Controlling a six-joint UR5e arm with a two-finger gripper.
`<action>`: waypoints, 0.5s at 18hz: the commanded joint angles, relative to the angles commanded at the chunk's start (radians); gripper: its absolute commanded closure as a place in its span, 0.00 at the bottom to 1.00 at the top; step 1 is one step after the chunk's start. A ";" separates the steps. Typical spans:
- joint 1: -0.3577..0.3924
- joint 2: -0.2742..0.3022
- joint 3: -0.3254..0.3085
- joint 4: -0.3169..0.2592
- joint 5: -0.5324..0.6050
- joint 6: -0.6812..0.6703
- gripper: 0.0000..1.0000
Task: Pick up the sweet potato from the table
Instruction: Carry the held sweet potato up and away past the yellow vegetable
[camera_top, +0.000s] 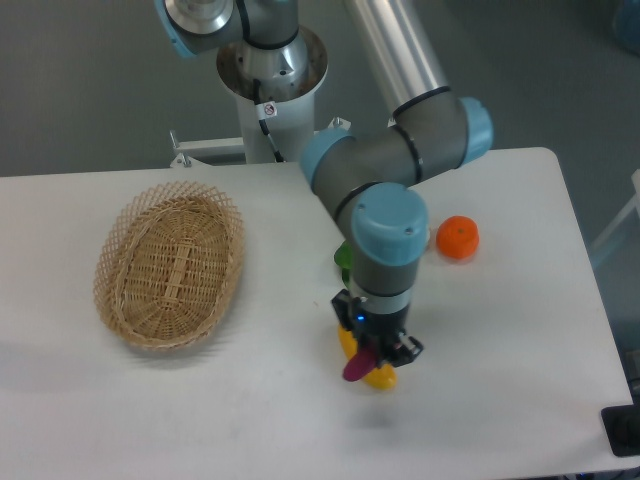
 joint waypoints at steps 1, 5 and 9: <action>0.012 -0.009 0.011 0.000 0.000 0.025 0.96; 0.063 -0.029 0.055 -0.005 0.000 0.098 0.96; 0.110 -0.043 0.080 -0.005 0.000 0.238 0.95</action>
